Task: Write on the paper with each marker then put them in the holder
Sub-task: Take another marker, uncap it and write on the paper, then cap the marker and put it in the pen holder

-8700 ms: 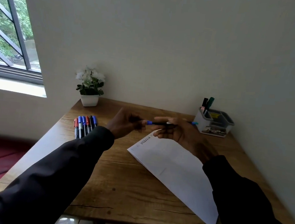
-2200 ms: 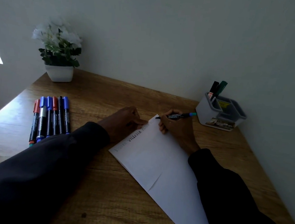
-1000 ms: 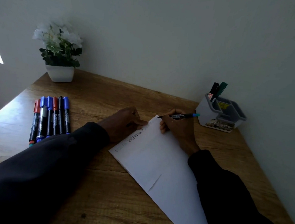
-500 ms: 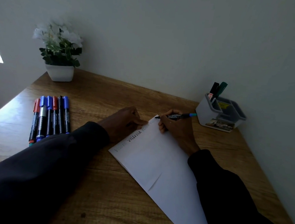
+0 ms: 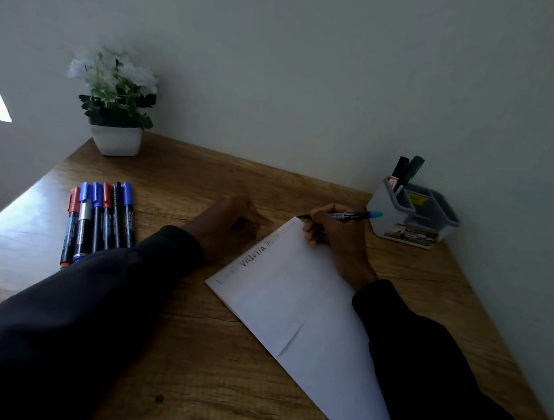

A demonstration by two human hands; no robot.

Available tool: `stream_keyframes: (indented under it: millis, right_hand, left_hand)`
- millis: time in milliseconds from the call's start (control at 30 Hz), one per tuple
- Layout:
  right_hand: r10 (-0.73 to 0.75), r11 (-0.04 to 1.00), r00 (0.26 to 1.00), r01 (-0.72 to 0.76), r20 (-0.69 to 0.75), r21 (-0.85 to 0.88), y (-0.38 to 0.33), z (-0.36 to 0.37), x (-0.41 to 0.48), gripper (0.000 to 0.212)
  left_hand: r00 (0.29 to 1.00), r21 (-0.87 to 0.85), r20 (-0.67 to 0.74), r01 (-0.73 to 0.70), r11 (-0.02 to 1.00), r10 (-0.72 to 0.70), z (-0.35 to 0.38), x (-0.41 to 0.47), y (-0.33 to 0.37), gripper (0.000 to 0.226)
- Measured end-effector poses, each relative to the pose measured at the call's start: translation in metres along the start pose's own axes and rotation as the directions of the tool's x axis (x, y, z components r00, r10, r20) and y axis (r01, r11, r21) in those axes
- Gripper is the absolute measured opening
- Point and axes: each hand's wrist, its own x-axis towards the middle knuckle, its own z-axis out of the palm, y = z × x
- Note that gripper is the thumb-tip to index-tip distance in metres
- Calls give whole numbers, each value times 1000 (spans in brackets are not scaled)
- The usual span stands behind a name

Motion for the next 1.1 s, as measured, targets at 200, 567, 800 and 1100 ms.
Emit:
stream_keyframes:
  millis: [200, 567, 800, 1100]
  right_hand:
    - [56, 986, 998, -55, -2, 156, -8, -4, 0, 12]
    - [85, 906, 990, -122, 108, 405, -27, -6, 1, 8]
    - [79, 883, 966, -183, 247, 432, -49, -6, -17, 38]
    - [-75, 937, 970, -11, 233, 348, -69, -21, -77, 22]
  left_hand:
    - [904, -125, -343, 227, 966, -257, -24, 0, -14, 22]
    - [936, -14, -198, 292, 956, -289, -26, -4, -18, 19]
    - [955, -24, -189, 228, 973, -228, -30, -7, -11, 14]
    - [959, -256, -259, 51, 965, -119, -34, -41, 19, 21]
